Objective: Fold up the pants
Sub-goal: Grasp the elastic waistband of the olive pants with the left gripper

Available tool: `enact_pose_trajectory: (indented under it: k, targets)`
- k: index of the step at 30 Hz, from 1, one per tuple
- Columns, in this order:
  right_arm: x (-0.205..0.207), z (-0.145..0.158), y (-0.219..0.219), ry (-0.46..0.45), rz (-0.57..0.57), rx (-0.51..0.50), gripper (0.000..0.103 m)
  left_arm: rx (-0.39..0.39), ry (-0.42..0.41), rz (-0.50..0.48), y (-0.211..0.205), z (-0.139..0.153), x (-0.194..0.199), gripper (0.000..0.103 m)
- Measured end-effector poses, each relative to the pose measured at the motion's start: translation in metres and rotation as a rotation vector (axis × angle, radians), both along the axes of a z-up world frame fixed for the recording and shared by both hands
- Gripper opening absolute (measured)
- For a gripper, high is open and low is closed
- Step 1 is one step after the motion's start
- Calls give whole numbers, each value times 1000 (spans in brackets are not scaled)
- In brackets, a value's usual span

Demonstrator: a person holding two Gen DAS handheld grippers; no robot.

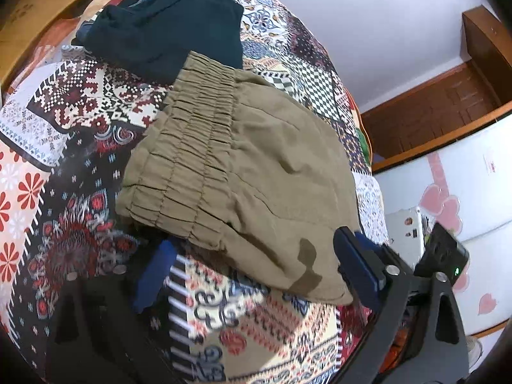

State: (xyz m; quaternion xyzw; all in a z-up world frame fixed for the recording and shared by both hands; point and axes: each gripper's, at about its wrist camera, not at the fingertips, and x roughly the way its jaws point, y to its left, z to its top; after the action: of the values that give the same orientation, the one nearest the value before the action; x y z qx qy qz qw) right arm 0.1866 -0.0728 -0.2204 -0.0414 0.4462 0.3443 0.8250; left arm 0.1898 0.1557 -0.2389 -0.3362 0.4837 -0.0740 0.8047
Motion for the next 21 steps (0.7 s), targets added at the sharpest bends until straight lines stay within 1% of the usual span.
enact_pose_trajectory:
  k: [1, 2, 3, 8, 10, 12, 14, 16, 18, 21]
  targets:
    - [0, 0, 0, 1, 0, 1, 90, 9, 5, 8, 1, 0, 3, 86]
    - [0, -1, 0, 4, -1, 3, 90, 14, 13, 18, 2, -1, 6, 78]
    - [1, -1, 0, 5, -1, 5, 90, 11, 20, 27, 5, -3, 9, 76]
    - [2, -3, -2, 25, -3, 20, 90, -59, 40, 72, 15, -9, 22, 75]
    - [2, -3, -3, 27, -4, 24, 90, -62, 40, 84, 16, -9, 29, 72]
    - [2, -4, -3, 31, -5, 27, 90, -23, 46, 94, 17, -9, 35, 54]
    - [3, -4, -3, 35, -5, 30, 90, -3, 39, 93, 14, -8, 39, 51]
    - [4, -4, -4, 41, -7, 34, 90, 36, 32, 98, 10, -6, 41, 45]
    - [5, -5, -6, 46, -9, 40, 90, 72, 19, 100, 7, -3, 41, 36]
    - [6, -3, -8, 53, -14, 48, 90, 105, -15, 97, 2, 5, 34, 27]
